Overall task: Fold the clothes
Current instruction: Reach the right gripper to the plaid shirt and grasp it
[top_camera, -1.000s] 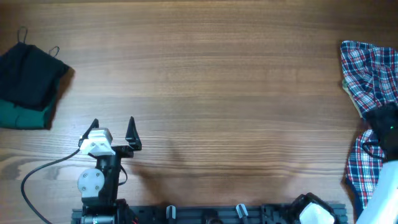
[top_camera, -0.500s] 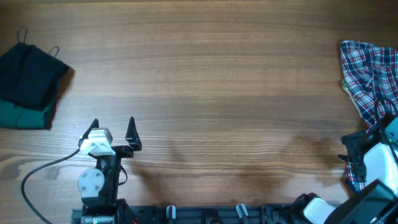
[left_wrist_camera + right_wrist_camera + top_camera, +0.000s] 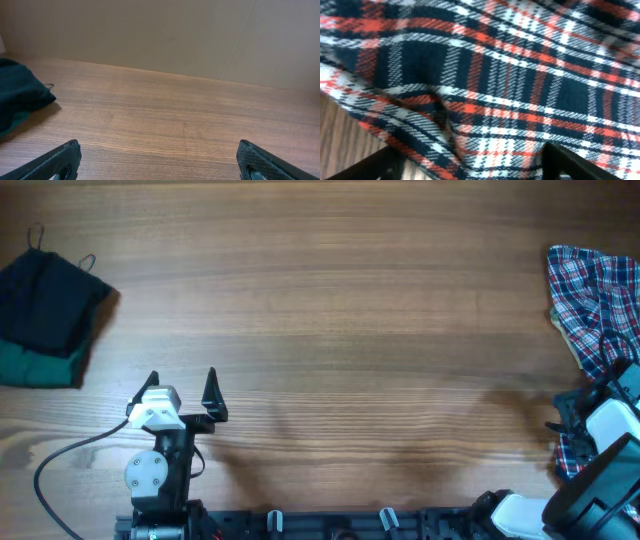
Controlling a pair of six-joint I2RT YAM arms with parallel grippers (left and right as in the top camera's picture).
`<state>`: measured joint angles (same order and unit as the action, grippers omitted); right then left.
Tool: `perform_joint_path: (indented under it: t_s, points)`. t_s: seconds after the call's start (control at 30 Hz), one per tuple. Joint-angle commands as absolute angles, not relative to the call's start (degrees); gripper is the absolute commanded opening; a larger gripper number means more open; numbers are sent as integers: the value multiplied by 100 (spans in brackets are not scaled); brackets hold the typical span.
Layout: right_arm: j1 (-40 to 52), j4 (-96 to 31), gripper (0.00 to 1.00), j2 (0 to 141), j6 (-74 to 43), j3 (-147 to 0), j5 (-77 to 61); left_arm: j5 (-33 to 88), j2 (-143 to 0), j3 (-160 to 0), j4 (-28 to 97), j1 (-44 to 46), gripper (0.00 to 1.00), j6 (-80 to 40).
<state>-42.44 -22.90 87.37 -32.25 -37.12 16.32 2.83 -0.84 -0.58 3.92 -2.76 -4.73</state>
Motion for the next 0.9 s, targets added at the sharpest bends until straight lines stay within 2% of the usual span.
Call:
perform_joint_path:
  t_s: [0.0, 0.1, 0.17, 0.27, 0.3, 0.33, 0.4, 0.5, 0.6, 0.87]
  points:
    - [-4265, -2412, 86, 8976, -2989, -3632, 1365, 248, -60, -32, 429, -311, 100, -362]
    - [-4261, -2705, 82, 8882, -2995, -3763, 1365, 248, -60, -32, 429, -311, 100, -362]
    - [-4261, -3015, 73, 8739, -2993, -3959, 1341, 248, -60, -32, 432, -311, 100, -362]
    - [-4254, -3208, 68, 8401, -2989, -4029, 1168, 248, -60, -32, 429, -311, 100, -362]
    - [-4254, -3218, 63, 8254, -2993, -4029, 1146, 248, -60, -32, 429, -311, 100, -362]
    - [-4254, -3221, 48, 8088, -2993, -4029, 1144, 248, -60, -32, 429, -311, 100, -362]
    - [-4257, -3221, 41, 7907, -2989, -4029, 1105, 248, -60, -32, 429, -311, 100, -362]
    - [-4257, -3192, 67, 7900, -2993, -4010, 1295, 248, -60, -32, 429, -311, 100, -362]
    - [-4261, -2856, 81, 8128, -2792, -3889, 1310, 248, -60, -32, 432, -311, 100, -362]
    - [-4261, -2366, 83, 8960, -2561, -3710, 1345, 248, -60, -32, 429, -311, 100, -362]
